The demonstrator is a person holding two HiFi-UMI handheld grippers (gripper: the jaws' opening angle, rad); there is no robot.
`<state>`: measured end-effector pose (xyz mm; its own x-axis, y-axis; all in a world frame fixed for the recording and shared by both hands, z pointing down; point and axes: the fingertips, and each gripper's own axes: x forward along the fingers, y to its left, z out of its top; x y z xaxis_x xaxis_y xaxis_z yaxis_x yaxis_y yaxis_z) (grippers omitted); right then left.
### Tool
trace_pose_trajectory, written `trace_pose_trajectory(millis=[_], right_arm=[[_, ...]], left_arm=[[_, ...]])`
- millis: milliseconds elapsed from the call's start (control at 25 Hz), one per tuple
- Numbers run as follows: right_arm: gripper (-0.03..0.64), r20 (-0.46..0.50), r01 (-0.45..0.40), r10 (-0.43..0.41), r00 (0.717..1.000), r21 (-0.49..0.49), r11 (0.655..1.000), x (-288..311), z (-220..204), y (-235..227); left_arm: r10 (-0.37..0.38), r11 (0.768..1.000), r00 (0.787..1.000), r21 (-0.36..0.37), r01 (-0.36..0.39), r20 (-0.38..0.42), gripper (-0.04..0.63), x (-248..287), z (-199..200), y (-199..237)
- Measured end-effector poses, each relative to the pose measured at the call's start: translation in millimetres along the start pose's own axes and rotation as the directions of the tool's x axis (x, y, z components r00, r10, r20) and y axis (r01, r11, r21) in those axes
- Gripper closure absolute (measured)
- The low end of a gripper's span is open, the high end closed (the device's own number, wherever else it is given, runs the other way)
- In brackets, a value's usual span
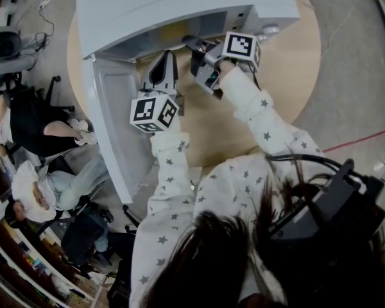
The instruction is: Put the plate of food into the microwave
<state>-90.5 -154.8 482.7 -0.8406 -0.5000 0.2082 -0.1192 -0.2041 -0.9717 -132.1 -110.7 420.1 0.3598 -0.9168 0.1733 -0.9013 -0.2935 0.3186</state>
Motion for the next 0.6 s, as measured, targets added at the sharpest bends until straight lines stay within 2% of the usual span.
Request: trace_pose_trajectory(millis=[320,560,600], right_arm=[[0.591,0.010,0.046,-0.045,0.999,-0.110,0.993,-2.4,1.6,0.6],[0.589,-0.026,0.020,-0.024,0.999,-0.162,0.987,0.3,-2.5,4.5],[0.553,-0.033,0.009,-0.015,0.999,-0.168,0.986,1.1,-2.8,6.6]], left_arm=[[-0.008,1.000,1.000,-0.007,0.008,0.001,0.594,1.4,0.7,-2.5],[-0.008,1.000,1.000,-0.009,0.008,0.003,0.594,-1.4,0.3,-0.1],[-0.008,1.000,1.000,-0.009,0.008,0.003,0.594,-1.7,0.6,0.3]])
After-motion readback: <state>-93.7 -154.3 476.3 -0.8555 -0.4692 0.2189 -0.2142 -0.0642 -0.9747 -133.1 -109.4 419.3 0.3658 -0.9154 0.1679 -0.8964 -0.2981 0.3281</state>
